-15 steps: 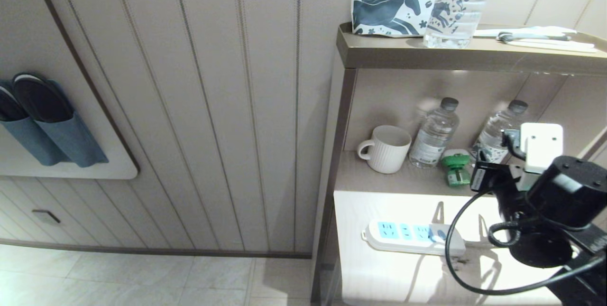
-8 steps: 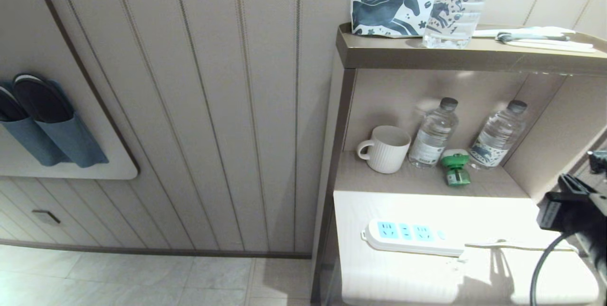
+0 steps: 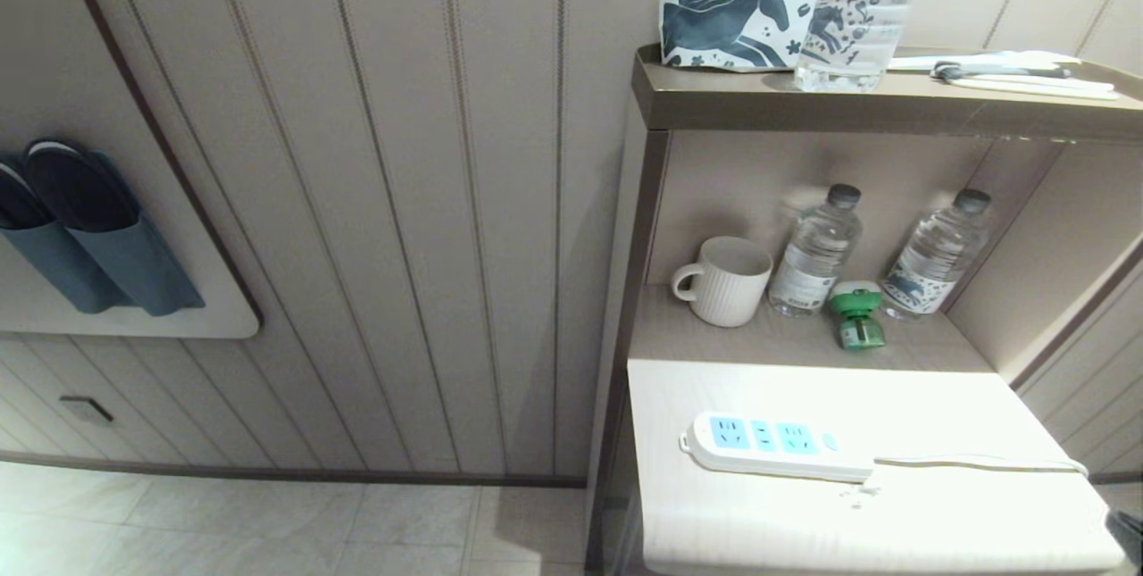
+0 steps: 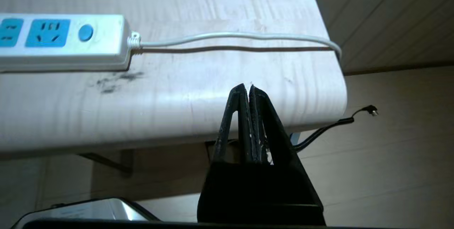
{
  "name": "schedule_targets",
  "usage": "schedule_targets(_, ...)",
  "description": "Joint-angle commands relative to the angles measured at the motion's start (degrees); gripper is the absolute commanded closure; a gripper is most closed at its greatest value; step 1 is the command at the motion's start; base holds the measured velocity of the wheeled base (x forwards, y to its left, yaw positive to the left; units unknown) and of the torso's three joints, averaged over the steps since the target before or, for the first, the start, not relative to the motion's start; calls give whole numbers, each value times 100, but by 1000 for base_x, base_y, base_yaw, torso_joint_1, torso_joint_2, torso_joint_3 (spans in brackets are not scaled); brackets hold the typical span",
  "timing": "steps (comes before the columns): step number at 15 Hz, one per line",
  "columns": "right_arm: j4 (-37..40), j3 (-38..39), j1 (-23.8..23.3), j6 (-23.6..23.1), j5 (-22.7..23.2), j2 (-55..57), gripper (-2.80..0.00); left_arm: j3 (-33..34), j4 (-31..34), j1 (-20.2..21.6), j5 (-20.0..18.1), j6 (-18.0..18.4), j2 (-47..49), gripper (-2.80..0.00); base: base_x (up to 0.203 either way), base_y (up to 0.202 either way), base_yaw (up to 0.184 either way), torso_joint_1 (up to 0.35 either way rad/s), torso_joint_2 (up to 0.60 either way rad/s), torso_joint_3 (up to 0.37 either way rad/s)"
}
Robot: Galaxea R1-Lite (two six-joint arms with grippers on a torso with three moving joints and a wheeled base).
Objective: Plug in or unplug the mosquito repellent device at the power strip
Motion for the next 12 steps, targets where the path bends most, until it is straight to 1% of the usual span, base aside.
schedule_targets(1, 91, 350, -140, 6, 271, -1126, 0, 0, -5, 1, -2, 1, 0, 0, 0, 0, 0, 0, 0, 0)
schedule_targets(3, 297, 507, -173, -42, 467, -1862, 0, 0, -5, 9, -2, 10, 0, 0, 0, 0, 0, 0, 0, 0)
schedule_targets(5, 724, 562, -191, -152, 563, -2600, 0, 0, -5, 1, -2, 10, 0, 0, 0, 0, 0, 0, 0, 0)
schedule_targets(6, 902, 581, -194, -209, 601, -2781, 0, 0, -5, 1, -2, 9, 0, 0, 0, 0, 0, 0, 0, 0)
schedule_targets(8, 977, 591, -168, -275, 651, -3034, 0, 0, -5, 1, -2, 9, 0, 0, 0, 0, 0, 0, 0, 0)
schedule_targets(12, 1192, 572, -150, -434, 999, -3888, 0, 0, -5, 1, -2, 9, 0, 0, 0, 0, 0, 0, 0, 0)
